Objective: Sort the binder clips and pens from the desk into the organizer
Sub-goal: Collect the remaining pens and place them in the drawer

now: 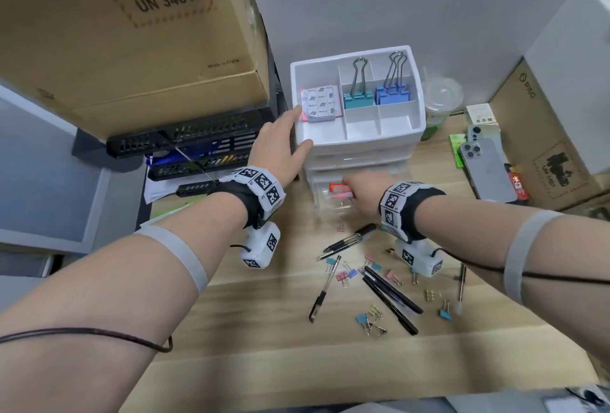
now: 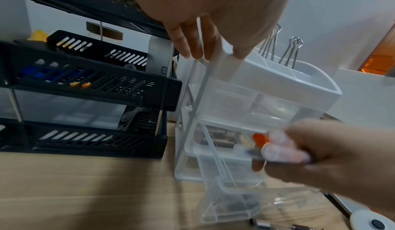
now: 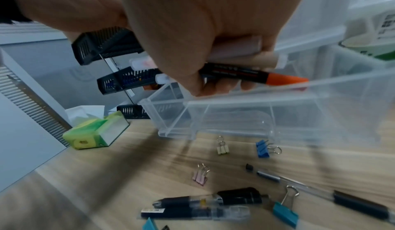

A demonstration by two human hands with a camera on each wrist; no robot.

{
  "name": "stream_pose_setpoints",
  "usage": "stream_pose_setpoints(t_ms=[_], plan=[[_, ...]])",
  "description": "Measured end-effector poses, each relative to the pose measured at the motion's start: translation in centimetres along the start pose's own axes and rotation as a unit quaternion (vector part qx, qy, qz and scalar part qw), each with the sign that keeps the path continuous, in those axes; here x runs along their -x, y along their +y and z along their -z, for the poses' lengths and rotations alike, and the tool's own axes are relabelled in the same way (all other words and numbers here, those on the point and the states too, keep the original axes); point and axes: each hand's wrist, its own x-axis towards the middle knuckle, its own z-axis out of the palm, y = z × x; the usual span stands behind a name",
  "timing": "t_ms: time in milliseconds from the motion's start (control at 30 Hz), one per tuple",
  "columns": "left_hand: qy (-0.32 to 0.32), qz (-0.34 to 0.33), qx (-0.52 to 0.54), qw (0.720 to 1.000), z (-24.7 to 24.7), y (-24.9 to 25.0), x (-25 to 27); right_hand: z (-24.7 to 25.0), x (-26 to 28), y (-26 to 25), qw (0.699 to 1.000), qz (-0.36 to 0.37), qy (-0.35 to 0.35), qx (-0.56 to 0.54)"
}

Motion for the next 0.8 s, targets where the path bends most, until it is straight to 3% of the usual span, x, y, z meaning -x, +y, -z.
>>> stream_pose_setpoints(t_ms=[300,367,467,533,633,800], plan=[[0.005,0.01,0.034,0.999,-0.1,-0.4,-0.1,-0.7,-0.2,1.2,0.995,-0.003,0.025,-0.097],[0.006,0.013,0.039,0.999,0.0,-0.5,-0.2,-0.5,0.9,1.5,0.991,0.015,0.079,-0.103],[0.008,0.014,0.049,0.999,0.0,-0.5,-0.1,-0.7,2.8,1.3,0.977,0.126,0.171,-0.039],[0.007,0.012,0.055,0.998,0.0,-0.4,-0.1,-1.3,4.0,0.6,0.978,0.175,0.11,-0.007],[0.001,0.019,0.057,0.998,0.0,-0.5,-0.1,-2.5,4.5,0.1,0.986,0.164,-0.006,0.025],[0.002,0.018,0.057,0.998,-0.2,-0.5,0.1,-3.9,3.3,0.2,0.995,0.092,-0.023,-0.005]])
